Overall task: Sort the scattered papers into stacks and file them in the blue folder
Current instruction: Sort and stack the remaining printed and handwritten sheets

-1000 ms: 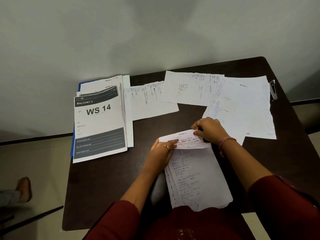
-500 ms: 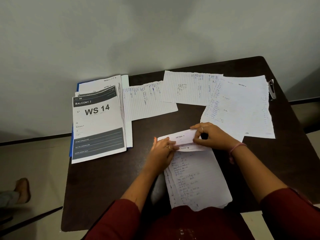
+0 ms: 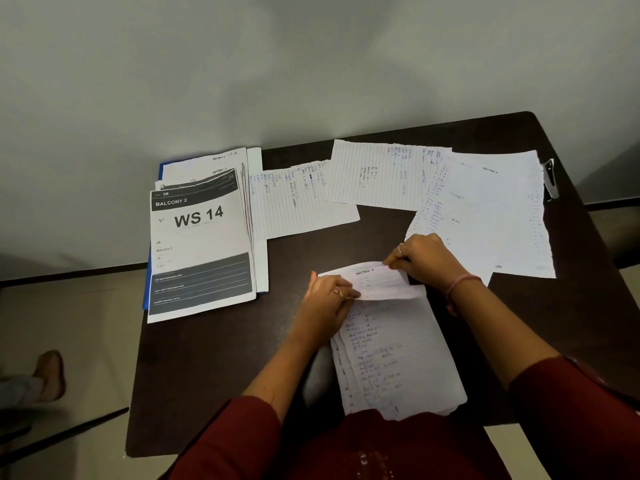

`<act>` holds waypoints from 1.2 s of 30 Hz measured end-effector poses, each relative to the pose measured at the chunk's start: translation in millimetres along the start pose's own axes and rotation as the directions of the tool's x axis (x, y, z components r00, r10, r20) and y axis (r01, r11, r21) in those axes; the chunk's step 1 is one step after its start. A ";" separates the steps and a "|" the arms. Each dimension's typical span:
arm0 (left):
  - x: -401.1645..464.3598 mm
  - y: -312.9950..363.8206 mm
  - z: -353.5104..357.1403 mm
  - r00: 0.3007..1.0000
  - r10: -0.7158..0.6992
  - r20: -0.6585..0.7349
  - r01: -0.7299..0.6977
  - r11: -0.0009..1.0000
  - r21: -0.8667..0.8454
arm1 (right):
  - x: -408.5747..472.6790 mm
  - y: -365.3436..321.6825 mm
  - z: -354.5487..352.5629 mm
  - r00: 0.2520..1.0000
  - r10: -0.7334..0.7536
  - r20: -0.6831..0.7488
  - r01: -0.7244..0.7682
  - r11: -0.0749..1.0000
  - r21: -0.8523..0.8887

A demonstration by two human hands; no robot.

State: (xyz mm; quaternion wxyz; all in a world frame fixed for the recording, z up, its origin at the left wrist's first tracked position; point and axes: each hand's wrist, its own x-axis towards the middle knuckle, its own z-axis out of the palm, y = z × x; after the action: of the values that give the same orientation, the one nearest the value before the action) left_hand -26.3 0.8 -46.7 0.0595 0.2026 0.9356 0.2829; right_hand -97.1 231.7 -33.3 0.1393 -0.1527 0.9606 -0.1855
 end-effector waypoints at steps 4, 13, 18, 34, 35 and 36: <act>-2.7 -5.1 6.5 0.999 -0.039 -0.001 0.039 0.999 0.001 | -15.5 9.1 0.0 0.996 -0.070 0.064 0.058 0.984 0.169; 7.1 -1.8 1.2 0.996 -0.036 0.086 0.034 0.999 0.021 | -10.4 -2.5 -1.3 0.991 0.102 0.083 -0.127 0.908 0.398; 6.3 5.4 -2.8 0.993 -0.111 0.040 0.114 0.989 -0.094 | 3.2 -11.4 -2.9 0.972 0.168 0.165 -0.213 0.924 0.317; -28.6 36.2 8.9 0.614 -0.744 0.265 0.681 0.328 -0.655 | -110.9 -14.1 57.4 0.841 0.459 0.286 -0.468 0.353 0.810; -29.9 37.6 10.2 0.618 -0.736 0.277 0.673 0.313 -0.671 | -113.3 -14.7 64.3 0.837 0.483 0.258 -0.468 0.385 0.796; -30.7 38.5 10.6 0.620 -0.729 0.290 0.664 0.291 -0.688 | -113.3 -15.7 69.0 0.836 0.498 0.230 -0.462 0.413 0.785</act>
State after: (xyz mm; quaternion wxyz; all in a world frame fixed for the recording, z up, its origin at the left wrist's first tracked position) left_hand 17.3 22.7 -34.4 0.2159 -0.2789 0.7260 0.5904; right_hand 32.7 235.2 -64.7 0.2213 0.2139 0.7682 -0.5614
